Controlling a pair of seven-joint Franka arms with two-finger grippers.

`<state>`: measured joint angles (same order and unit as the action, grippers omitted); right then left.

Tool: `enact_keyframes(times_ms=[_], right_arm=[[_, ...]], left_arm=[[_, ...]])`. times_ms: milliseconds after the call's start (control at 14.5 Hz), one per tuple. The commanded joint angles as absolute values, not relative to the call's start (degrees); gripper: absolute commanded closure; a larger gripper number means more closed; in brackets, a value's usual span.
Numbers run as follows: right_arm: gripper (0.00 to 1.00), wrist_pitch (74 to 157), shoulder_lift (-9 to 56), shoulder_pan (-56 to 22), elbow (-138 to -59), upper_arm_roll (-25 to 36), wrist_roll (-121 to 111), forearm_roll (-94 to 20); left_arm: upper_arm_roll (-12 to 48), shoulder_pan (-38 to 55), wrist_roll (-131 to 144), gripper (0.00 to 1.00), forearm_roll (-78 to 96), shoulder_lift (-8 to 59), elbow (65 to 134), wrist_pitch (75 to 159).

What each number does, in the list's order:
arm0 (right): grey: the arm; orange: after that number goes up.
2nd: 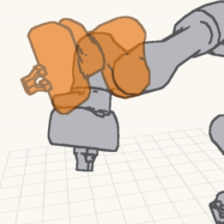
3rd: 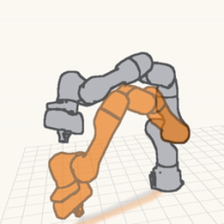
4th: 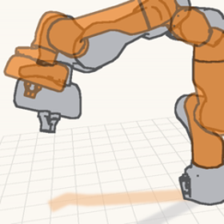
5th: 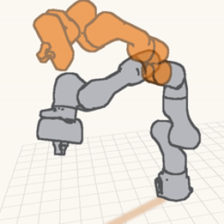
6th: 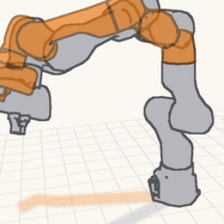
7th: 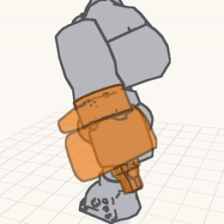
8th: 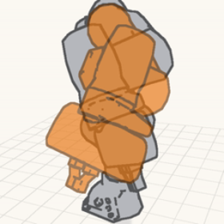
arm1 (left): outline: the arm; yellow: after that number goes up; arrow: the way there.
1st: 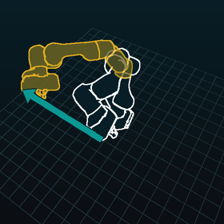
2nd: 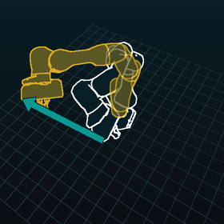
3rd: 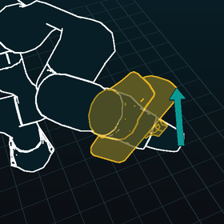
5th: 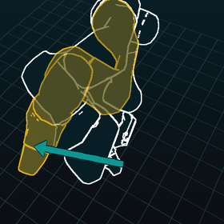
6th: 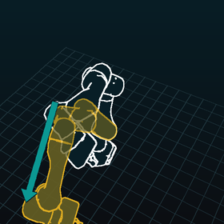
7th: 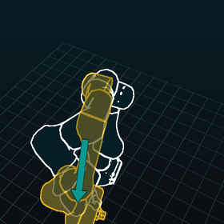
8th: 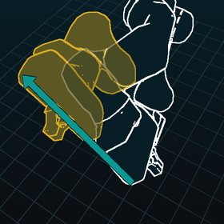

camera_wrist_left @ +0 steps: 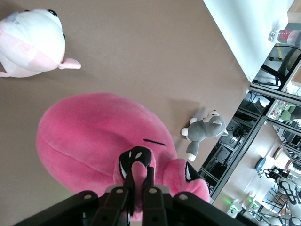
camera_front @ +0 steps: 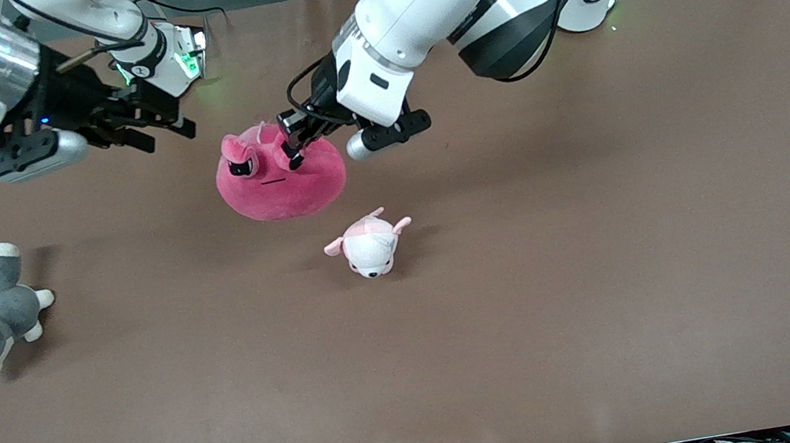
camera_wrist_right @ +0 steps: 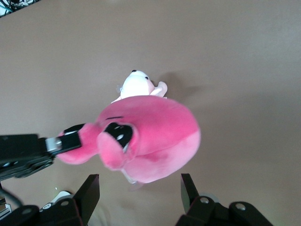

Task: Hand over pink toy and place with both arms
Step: 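Grasp the pink plush with the right gripper beside the left gripper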

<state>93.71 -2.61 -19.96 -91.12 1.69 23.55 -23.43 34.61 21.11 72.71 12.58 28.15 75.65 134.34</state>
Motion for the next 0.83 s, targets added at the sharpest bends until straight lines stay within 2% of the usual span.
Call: enact_keyframes(times_ms=[0, 759], right_arm=[[0.22, 94.1, -1.8, -21.3, -91.6, 2.3, 24.3, -24.3], [0.22, 98.9, 3.4, -22.9, -91.7, 2.3, 24.3, -23.8]], left_arm=[[34.0, 22.1, 74.4, 1.0, 12.6, 29.9, 73.4, 135.3], [34.0, 22.0, 74.5, 1.0, 12.5, 30.8, 73.5, 135.7]])
